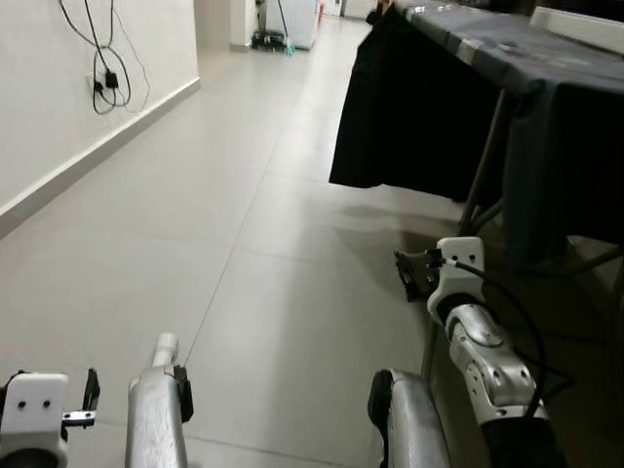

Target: Building children table

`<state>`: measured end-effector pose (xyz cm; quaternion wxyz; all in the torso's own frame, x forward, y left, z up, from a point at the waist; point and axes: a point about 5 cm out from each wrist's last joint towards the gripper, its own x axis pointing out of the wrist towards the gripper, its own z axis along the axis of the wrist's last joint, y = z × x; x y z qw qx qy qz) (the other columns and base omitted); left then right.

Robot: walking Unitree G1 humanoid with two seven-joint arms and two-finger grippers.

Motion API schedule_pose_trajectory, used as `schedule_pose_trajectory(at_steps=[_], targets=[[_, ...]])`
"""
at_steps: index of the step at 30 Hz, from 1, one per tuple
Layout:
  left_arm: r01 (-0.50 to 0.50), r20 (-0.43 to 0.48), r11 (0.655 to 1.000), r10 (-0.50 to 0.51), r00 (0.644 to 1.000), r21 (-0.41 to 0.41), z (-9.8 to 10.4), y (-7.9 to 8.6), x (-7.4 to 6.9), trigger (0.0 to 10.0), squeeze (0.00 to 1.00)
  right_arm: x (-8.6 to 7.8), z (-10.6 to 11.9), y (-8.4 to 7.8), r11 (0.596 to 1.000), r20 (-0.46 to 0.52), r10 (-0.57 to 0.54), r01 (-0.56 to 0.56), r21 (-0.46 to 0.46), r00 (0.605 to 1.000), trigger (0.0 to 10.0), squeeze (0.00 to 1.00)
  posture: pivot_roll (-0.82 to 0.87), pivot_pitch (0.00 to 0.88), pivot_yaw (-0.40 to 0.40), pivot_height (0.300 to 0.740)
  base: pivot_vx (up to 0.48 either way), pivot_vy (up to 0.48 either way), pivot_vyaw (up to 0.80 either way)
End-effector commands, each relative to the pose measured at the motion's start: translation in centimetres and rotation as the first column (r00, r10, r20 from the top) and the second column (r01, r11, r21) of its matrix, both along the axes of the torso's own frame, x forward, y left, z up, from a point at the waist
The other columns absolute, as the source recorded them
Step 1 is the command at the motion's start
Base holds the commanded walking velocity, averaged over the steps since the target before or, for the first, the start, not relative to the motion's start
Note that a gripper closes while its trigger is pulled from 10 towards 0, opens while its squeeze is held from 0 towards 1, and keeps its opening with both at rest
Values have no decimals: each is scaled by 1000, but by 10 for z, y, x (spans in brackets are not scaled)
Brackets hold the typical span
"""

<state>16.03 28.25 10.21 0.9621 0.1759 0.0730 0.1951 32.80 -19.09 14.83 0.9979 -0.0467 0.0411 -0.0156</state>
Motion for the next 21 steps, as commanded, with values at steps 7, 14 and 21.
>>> schedule_pose_trajectory(at_steps=[7, 14, 21], targets=[[-25, -25, 1000, 26, 999, 13, -2, 11, -10, 10000, 0, -2, 4, -2, 1000, 26, 1, -1, -8, 1000, 10000, 0, 1, 0, -131, 300, 0, 0, 0], [-59, -156, 996, 49, 986, -63, -29, 22, -28, 10000, 0, -1, 10, -14, 998, 15, -24, 25, -51, 1000, 10000, 0, -45, 0, -146, 300, 0, 0, 0], [45, -255, 979, -95, 962, -197, -57, 5, -33, 10000, 0, -2, 23, -26, 994, -1, -35, 35, -108, 999, 10000, 0, -99, 21, -165, 300, 0, 0, 0]])
